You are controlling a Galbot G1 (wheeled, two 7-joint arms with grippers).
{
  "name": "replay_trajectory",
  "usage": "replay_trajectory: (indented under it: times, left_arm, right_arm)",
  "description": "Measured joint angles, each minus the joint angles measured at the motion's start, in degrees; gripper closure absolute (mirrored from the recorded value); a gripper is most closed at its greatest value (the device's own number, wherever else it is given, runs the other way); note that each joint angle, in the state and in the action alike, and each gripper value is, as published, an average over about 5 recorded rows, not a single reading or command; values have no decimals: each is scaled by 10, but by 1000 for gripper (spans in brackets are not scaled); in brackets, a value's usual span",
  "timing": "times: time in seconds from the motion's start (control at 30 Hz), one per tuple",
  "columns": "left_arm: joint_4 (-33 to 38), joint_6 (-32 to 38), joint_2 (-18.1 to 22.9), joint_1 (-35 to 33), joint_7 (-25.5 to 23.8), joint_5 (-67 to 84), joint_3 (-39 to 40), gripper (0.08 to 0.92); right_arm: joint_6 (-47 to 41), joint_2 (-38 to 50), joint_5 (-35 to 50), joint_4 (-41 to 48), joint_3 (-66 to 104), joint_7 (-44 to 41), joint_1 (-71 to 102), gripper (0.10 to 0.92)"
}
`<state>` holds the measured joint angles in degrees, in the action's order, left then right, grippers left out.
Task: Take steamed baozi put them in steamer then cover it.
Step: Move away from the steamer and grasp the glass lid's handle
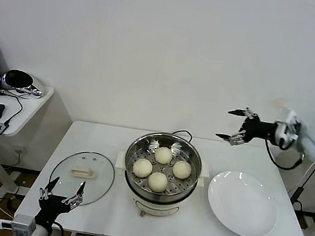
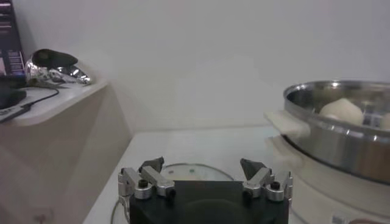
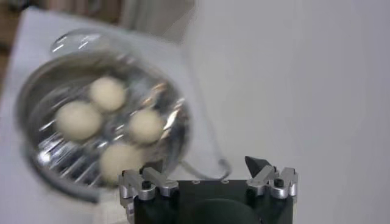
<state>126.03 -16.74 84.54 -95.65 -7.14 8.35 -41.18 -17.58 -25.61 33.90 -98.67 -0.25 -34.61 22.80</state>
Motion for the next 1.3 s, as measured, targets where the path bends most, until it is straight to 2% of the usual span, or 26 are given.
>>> replay_trajectory:
  times: [0.27, 0.53, 0.9, 1.13, 1.3]
  left_arm:
    - [-2, 12, -4, 3, 16, 18, 3, 177]
    - [-13, 22, -13, 13, 24, 14, 1, 177]
    - [-27, 31, -29, 29, 22, -3, -12, 177]
    - [-40, 49, -39, 35, 23, -39, -12, 177]
    - [-53, 78, -46, 44, 33, -128, -16, 177]
  right_arm:
    - [62, -85, 42, -52, 286, 126, 268, 203]
    - [122, -226, 53, -84, 476, 191, 461, 203]
    - [180, -390, 37, -100, 524, 224, 615, 203]
    - [198, -444, 24, -112, 523, 234, 665, 203]
    - [205, -465, 16, -122, 521, 238, 686, 203]
